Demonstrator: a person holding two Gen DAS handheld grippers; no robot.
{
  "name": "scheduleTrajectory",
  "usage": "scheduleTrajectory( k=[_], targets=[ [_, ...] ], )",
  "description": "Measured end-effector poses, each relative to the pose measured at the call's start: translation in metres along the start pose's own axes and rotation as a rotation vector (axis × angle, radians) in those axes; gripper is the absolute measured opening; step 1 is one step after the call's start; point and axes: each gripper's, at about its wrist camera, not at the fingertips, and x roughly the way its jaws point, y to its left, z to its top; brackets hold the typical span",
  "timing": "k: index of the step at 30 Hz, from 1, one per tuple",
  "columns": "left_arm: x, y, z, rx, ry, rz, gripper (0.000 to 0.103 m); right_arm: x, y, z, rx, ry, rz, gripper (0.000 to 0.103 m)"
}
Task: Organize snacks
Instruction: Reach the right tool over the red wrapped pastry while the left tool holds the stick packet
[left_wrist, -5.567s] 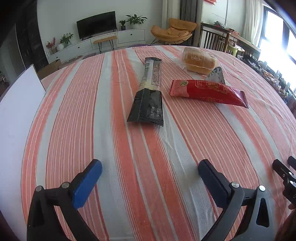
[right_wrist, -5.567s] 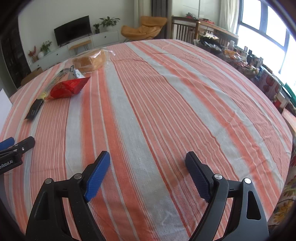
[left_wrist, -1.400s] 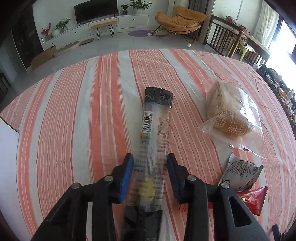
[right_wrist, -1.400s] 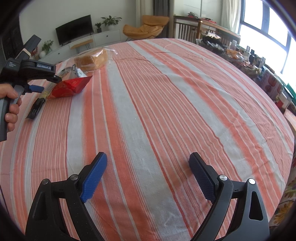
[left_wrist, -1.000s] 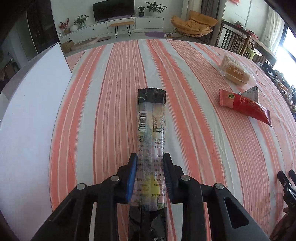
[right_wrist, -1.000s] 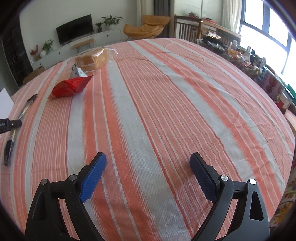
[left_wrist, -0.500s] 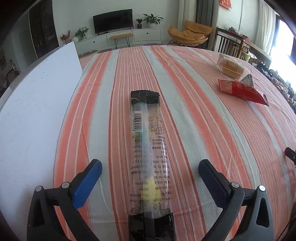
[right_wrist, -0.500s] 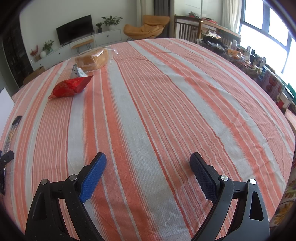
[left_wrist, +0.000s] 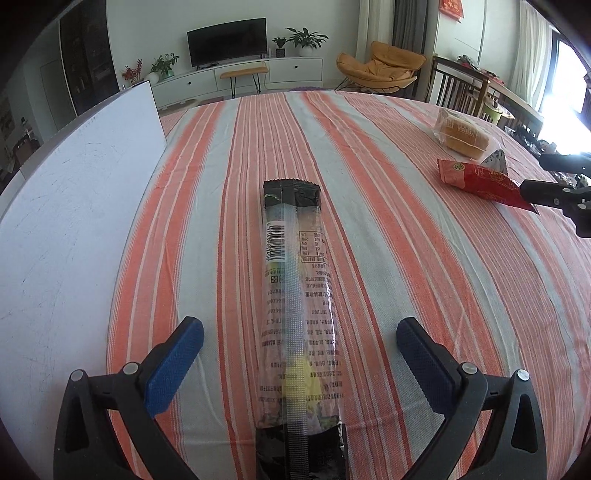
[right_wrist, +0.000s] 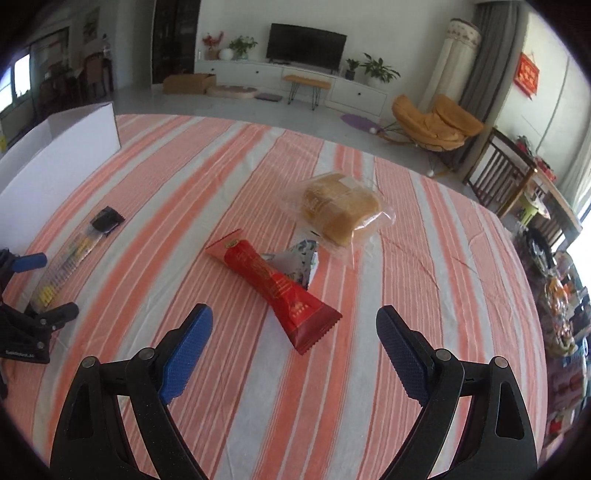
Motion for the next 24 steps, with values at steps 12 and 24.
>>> scheduleTrajectory(
  k=[12, 24],
  targets=[
    [0.001, 0.0, 0.002, -0.002, 0.0, 0.001, 0.103, 0.031, -0.004, -0.034, 0.267, 0.21, 0.163, 0.014],
    [0.001, 0.001, 0.003, -0.004, 0.0, 0.006, 0.103, -0.055, 0.02, -0.148, 0.649, -0.029, 0.195, 0.072]
  ],
)
